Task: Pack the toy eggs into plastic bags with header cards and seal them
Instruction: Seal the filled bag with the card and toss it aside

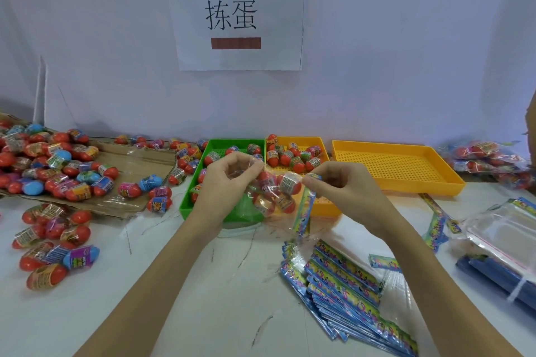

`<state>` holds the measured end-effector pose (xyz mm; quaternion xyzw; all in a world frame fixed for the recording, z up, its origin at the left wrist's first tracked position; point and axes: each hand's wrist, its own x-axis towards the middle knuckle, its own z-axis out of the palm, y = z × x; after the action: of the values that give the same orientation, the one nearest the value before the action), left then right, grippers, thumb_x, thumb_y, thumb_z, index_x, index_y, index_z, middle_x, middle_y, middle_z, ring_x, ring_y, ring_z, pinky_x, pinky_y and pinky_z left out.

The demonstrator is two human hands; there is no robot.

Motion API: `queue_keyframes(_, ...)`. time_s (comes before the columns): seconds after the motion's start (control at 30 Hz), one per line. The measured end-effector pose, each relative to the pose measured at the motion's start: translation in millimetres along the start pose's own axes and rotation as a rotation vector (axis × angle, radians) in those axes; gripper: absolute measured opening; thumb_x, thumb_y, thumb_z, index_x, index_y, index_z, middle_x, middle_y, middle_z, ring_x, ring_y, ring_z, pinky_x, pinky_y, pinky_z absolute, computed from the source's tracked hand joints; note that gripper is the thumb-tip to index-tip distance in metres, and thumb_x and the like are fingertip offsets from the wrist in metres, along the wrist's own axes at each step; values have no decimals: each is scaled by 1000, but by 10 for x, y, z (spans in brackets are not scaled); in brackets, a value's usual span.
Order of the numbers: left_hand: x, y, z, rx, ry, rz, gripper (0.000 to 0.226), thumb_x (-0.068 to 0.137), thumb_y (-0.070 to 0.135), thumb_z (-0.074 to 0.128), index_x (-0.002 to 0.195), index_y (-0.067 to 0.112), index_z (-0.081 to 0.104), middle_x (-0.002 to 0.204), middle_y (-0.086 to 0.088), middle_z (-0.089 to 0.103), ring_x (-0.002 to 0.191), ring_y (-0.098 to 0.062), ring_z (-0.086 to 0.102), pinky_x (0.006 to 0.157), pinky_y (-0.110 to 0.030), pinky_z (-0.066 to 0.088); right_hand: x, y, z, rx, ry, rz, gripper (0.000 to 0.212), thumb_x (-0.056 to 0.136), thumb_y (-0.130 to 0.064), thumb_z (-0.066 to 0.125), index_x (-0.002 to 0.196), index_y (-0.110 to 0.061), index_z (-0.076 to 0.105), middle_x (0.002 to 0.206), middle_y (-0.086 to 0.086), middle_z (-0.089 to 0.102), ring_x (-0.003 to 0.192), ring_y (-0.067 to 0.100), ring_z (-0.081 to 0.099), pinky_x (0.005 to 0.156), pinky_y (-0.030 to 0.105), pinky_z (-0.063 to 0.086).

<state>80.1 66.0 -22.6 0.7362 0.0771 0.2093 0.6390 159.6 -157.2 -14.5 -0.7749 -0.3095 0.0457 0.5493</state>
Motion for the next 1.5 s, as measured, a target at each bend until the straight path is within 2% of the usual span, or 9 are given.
queue_keyframes(0.3, 27, 21, -28, -247, -46, -157, 10, 88, 18, 78, 94, 10, 78, 90, -3, 77, 83, -14, 71, 73, -26, 57, -15, -17, -79, 217, 27, 21, 21, 97, -24, 68, 81, -11, 65, 67, 5, 51, 64, 20, 41, 58, 27, 38)
queue_keyframes(0.63, 3, 5, -39, -131, -199, -105, 20, 81, 26, 82, 94, 11, 83, 86, -9, 75, 79, -16, 69, 75, -26, 58, 19, 24, -24, 274, 50, 46, 20, 99, -19, 64, 88, -3, 64, 67, -8, 68, 63, 4, 65, 57, 16, 50)
queue_keyframes(0.77, 22, 14, -47, -121, -152, -94, 21, 75, 26, 84, 91, 12, 84, 92, -12, 79, 82, -15, 72, 72, -21, 57, 16, 26, -93, 251, 64, 52, 27, 93, -32, 68, 88, -5, 67, 78, 17, 64, 73, 17, 63, 66, 27, 51)
queue_keyframes(0.87, 31, 34, -59, -111, -136, -109, 17, 75, 23, 83, 89, 14, 84, 93, -9, 80, 80, -10, 72, 69, -18, 56, 15, 14, -105, 212, 53, 56, 30, 87, -38, 67, 85, -9, 67, 75, 10, 61, 65, 8, 58, 58, 19, 47)
queue_keyframes(1.07, 20, 9, -10, 11, -79, -33, 5, 94, 11, 73, 94, 8, 78, 76, -7, 70, 68, -10, 63, 70, -21, 55, 18, 14, -74, 211, 47, 56, 37, 87, -41, 67, 91, -4, 68, 86, 31, 57, 73, 23, 51, 61, 25, 45)
queue_keyframes(1.17, 1, 0, 58, -55, -18, -40, 7, 97, 15, 70, 98, 11, 76, 81, -1, 71, 76, -11, 64, 76, -25, 54, 12, -11, -31, 292, 31, 86, 39, 87, -41, 67, 102, -6, 68, 89, 27, 62, 76, 26, 53, 68, 33, 48)
queue_keyframes(1.3, 23, 17, 11, -377, 27, -97, 12, 100, 14, 64, 108, 8, 72, 90, 1, 72, 86, -13, 65, 80, -28, 56, -9, -15, 27, 202, -72, 150, 32, 90, -47, 68, 111, -23, 69, 81, -3, 67, 63, 5, 56, 58, 22, 46)
queue_keyframes(1.4, 32, -6, -1, -408, 102, -87, 19, 98, 15, 66, 114, 6, 72, 92, 1, 75, 89, -13, 69, 87, -30, 59, -8, 5, 69, 114, -43, 117, 20, 97, -30, 69, 96, -11, 74, 78, 5, 70, 68, 10, 60, 60, 24, 45)
queue_keyframes(1.5, 8, 9, 44, -484, 83, -107, 36, 92, 30, 72, 118, 4, 71, 110, -10, 78, 106, -19, 73, 95, -33, 59, 5, 11, 122, 205, 62, 121, 18, 101, -22, 65, 102, -5, 71, 82, 5, 72, 73, 13, 66, 59, 25, 47)
